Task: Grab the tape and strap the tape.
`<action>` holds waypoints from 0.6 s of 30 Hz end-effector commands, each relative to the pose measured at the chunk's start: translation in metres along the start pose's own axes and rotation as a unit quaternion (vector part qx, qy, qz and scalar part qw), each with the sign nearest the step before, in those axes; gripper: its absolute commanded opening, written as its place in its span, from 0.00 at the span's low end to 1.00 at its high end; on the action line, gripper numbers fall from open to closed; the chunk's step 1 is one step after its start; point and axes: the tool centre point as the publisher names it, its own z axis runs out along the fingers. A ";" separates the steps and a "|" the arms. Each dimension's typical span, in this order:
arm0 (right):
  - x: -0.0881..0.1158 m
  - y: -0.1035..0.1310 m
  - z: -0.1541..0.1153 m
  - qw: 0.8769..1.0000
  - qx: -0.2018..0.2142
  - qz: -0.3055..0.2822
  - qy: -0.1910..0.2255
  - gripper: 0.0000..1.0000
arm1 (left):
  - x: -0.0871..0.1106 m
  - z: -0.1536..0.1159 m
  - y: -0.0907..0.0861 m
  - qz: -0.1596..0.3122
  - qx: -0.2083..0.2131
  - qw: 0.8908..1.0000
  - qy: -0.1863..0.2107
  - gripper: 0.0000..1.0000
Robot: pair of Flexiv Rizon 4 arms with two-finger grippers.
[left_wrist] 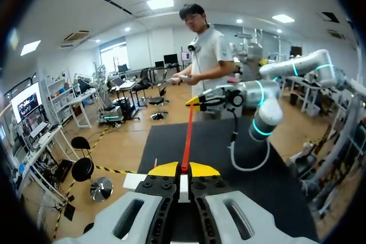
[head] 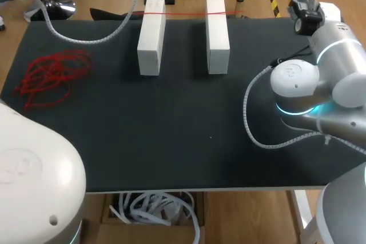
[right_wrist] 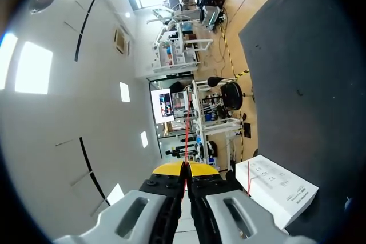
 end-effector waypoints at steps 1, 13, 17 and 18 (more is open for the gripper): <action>0.001 0.000 0.000 1.000 0.000 0.000 -0.001 0.00 | -0.003 0.013 -0.016 0.010 -0.114 0.993 0.021 0.00; 0.001 0.000 0.000 1.000 0.000 0.000 -0.001 0.00 | -0.005 0.031 -0.009 -0.018 -0.244 0.968 0.059 0.00; 0.001 0.000 0.000 1.000 0.000 0.000 -0.001 0.00 | -0.004 0.033 -0.007 -0.023 -0.286 0.956 0.059 0.00; 0.001 0.000 0.000 1.000 0.000 0.000 -0.001 0.00 | -0.004 0.033 -0.007 -0.023 -0.290 0.955 0.057 0.00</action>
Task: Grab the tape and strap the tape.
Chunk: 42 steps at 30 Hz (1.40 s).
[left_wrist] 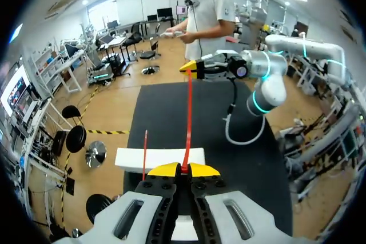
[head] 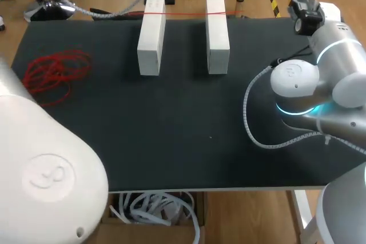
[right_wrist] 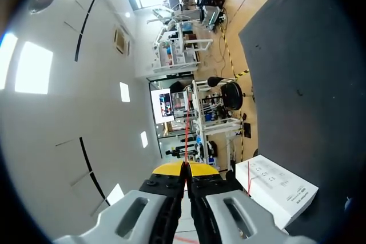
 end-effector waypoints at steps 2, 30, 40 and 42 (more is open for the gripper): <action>0.001 0.000 0.000 1.000 0.000 0.000 -0.001 0.00 | -0.006 0.002 -0.009 0.007 -0.096 0.995 0.016 0.00; 0.001 0.000 0.000 1.000 0.000 0.000 -0.001 0.00 | -0.004 0.018 -0.007 0.000 -0.176 0.984 0.018 0.00; 0.001 0.000 0.000 1.000 0.000 0.000 -0.001 0.00 | -0.004 0.023 -0.012 0.004 -0.184 0.983 0.024 0.00; 0.001 0.000 0.000 1.000 0.000 0.000 -0.001 0.00 | -0.004 0.024 -0.013 0.004 -0.185 0.982 0.023 0.00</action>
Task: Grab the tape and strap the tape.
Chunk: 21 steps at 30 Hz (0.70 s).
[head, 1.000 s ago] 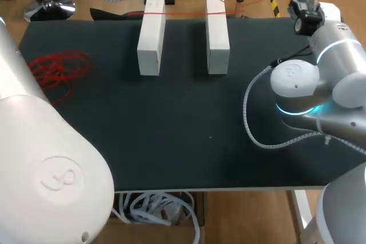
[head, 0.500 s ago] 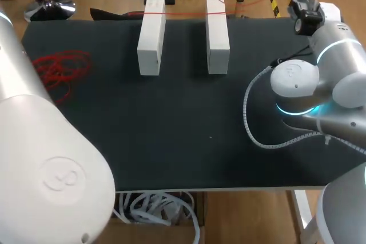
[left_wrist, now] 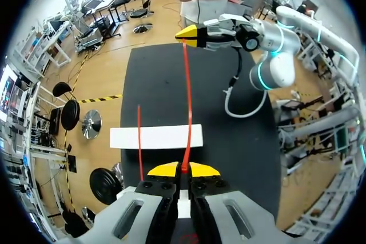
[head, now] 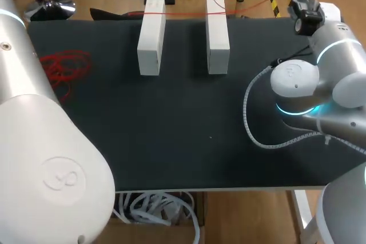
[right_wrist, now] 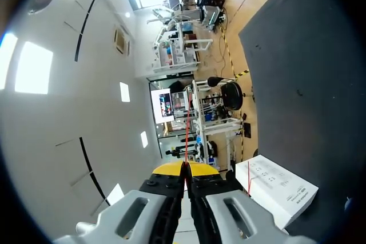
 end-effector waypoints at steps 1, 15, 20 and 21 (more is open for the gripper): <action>0.001 0.000 0.000 1.000 0.000 0.000 -0.001 0.00 | -0.002 -0.001 -0.006 0.000 -0.013 1.000 0.002 0.00; 0.001 0.000 0.000 1.000 0.000 0.000 -0.001 0.00 | -0.003 -0.009 -0.013 0.011 -0.010 1.000 0.004 0.00; 0.001 0.000 0.000 1.000 0.000 0.000 -0.001 0.00 | -0.003 -0.009 -0.013 0.011 -0.010 1.000 0.004 0.00; 0.001 0.000 0.000 1.000 0.000 0.000 -0.001 0.00 | -0.003 -0.009 -0.013 0.011 -0.010 1.000 0.004 0.00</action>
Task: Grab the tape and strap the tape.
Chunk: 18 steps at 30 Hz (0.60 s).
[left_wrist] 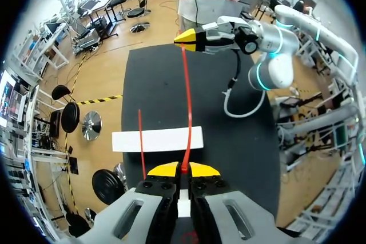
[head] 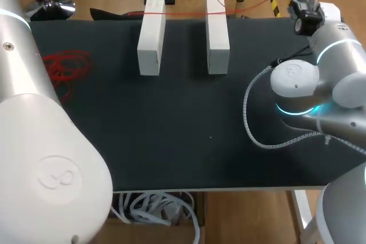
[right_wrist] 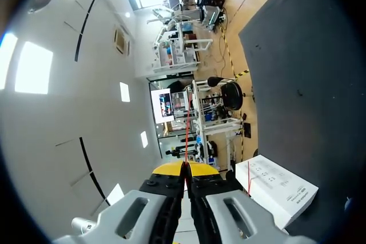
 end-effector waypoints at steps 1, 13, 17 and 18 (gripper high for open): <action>0.001 0.000 0.000 1.000 0.000 0.000 -0.001 0.00 | -0.001 -0.001 -0.001 0.000 -0.002 1.000 0.001 0.00; 0.009 0.013 0.011 0.971 -0.001 -0.239 -0.032 0.00 | -0.001 -0.001 -0.001 0.000 -0.002 1.000 0.001 0.00; 0.012 0.018 0.015 0.932 -0.003 -0.360 -0.035 0.00 | -0.001 -0.001 -0.001 0.000 -0.002 1.000 0.001 0.00; 0.013 0.020 0.016 0.927 0.007 -0.373 -0.032 0.00 | -0.001 -0.001 -0.001 0.000 -0.002 1.000 0.001 0.00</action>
